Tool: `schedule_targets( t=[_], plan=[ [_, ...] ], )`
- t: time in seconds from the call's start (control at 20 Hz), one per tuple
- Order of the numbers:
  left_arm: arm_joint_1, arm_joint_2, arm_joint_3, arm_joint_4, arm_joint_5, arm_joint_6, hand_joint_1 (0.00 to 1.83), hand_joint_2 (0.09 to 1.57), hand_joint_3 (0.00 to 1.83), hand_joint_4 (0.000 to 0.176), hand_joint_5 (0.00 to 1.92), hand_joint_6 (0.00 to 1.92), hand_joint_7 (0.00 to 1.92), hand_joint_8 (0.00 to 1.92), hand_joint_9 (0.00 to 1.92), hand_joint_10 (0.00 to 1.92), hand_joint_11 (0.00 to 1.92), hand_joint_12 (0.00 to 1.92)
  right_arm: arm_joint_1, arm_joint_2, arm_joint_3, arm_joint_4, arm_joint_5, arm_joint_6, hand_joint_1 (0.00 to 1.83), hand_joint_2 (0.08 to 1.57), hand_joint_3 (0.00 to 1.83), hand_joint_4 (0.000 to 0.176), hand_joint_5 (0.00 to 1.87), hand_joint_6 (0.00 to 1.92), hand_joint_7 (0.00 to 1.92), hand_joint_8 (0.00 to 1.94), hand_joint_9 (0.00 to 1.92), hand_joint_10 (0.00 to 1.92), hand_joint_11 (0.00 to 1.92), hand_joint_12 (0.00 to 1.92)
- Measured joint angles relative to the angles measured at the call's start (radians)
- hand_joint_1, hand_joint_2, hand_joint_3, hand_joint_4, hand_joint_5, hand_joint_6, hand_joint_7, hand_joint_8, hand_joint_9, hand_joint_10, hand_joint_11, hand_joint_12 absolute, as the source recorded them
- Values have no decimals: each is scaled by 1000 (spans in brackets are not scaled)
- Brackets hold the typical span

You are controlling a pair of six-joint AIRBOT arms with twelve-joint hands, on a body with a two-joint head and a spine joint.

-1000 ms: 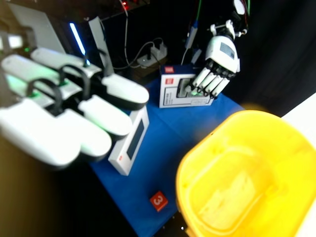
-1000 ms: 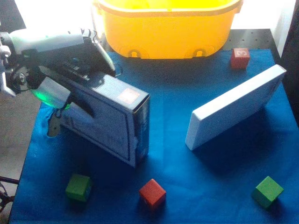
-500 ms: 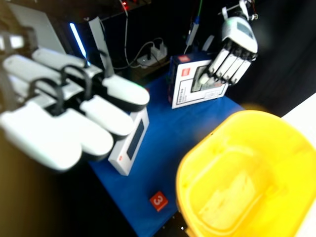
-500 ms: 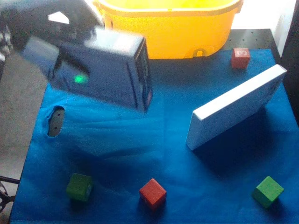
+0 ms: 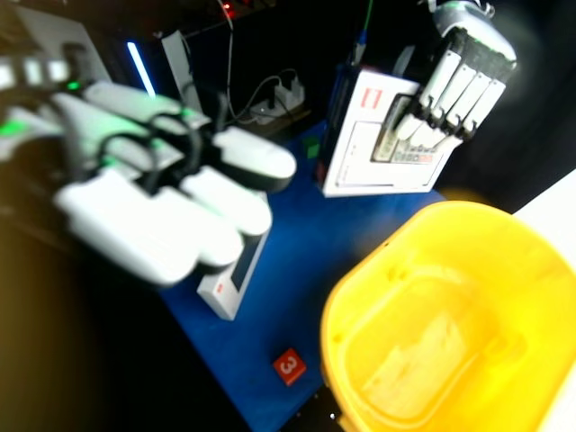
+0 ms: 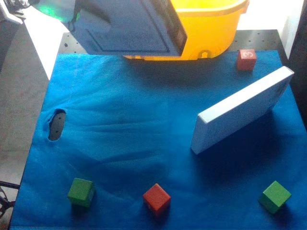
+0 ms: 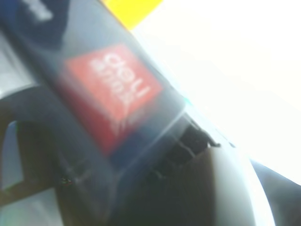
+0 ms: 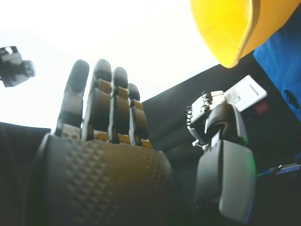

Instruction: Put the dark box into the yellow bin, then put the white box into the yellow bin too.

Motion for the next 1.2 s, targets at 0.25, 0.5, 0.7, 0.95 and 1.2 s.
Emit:
schedule_targets(
  t=[0.25, 0.5, 0.7, 0.95, 1.2],
  plan=[
    [-62, -13, 16, -51, 5, 34, 1400, 1038, 0, 0, 965, 969, 1166, 487, 1240, 735, 1236, 642, 0, -45, 13, 0, 0, 0, 474, 940, 0, 0, 203, 0, 351, 0, 355, 6, 0, 608],
    [-159, -14, 22, -44, 22, 39, 1288, 1041, 0, 0, 1141, 650, 1126, 802, 1041, 757, 788, 1350, -11, -77, 22, 0, 0, 0, 452, 917, 0, 0, 227, 5, 407, 9, 380, 7, 0, 570],
    [-185, -27, 29, -75, 54, 101, 1265, 1033, 0, 0, 1086, 784, 1261, 551, 1328, 213, 1060, 929, -38, -136, 43, -2, -2, 0, 459, 940, 3, 0, 222, 6, 349, 0, 361, 3, 0, 575],
    [-196, -77, 74, -124, 79, 142, 1236, 985, 0, 0, 1338, 291, 1234, 1052, 1345, 1065, 1198, 1589, -59, -218, 77, -3, 27, 0, 539, 907, 0, 0, 260, 1, 378, 2, 366, 0, 0, 643],
    [-192, -173, 170, -148, 93, 149, 1313, 986, 0, 0, 1356, 84, 1360, 543, 1335, 774, 1146, 1343, -81, -237, 83, -10, 85, 0, 550, 914, 4, 0, 243, 0, 373, 3, 359, 1, 0, 589]
  ],
)
